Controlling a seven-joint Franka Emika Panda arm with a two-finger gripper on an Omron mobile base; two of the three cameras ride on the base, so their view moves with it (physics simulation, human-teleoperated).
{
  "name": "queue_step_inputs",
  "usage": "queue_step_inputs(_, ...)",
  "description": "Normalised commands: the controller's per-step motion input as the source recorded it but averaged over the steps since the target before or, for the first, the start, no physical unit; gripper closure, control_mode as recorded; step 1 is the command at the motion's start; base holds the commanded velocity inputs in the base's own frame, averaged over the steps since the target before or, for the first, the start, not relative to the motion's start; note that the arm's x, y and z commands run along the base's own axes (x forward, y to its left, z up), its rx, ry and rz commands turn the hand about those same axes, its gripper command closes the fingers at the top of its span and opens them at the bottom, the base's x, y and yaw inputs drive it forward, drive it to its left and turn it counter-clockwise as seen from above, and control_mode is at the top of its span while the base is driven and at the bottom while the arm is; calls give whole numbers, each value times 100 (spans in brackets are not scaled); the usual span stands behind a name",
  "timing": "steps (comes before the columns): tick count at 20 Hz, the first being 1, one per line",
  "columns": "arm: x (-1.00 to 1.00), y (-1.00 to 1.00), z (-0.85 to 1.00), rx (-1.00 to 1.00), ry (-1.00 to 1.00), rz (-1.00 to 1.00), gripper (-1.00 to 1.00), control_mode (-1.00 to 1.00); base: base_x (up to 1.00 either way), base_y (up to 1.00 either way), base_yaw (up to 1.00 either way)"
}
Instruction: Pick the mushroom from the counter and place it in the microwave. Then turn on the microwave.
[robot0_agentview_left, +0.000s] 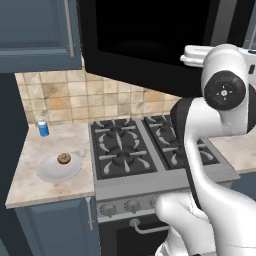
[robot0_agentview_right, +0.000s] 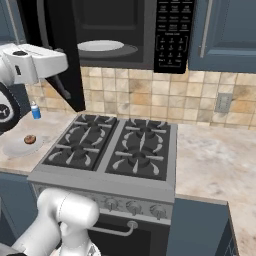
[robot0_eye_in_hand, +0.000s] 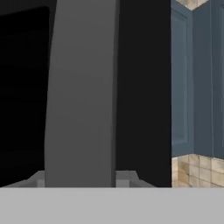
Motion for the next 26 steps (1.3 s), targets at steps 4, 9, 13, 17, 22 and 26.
queue_step_inputs(4, -32, 3, 0, 0, 2, -4, 100, -100, 0, 0, 0)
queue_step_inputs(9, -29, 2, 0, 0, 1, -4, 100, -100, 0, 0, 0)
queue_step_inputs(13, -31, 0, 0, 0, 0, -1, 100, -100, 0, 0, 0)
queue_step_inputs(17, -33, 0, 0, 0, 0, -1, 100, -100, 0, 0, 0)
queue_step_inputs(22, -34, 0, 0, 0, 0, -1, 100, -100, 0, 0, 0)
queue_step_inputs(26, -33, 0, 0, 0, 0, 0, 100, -100, 0, 0, 0)
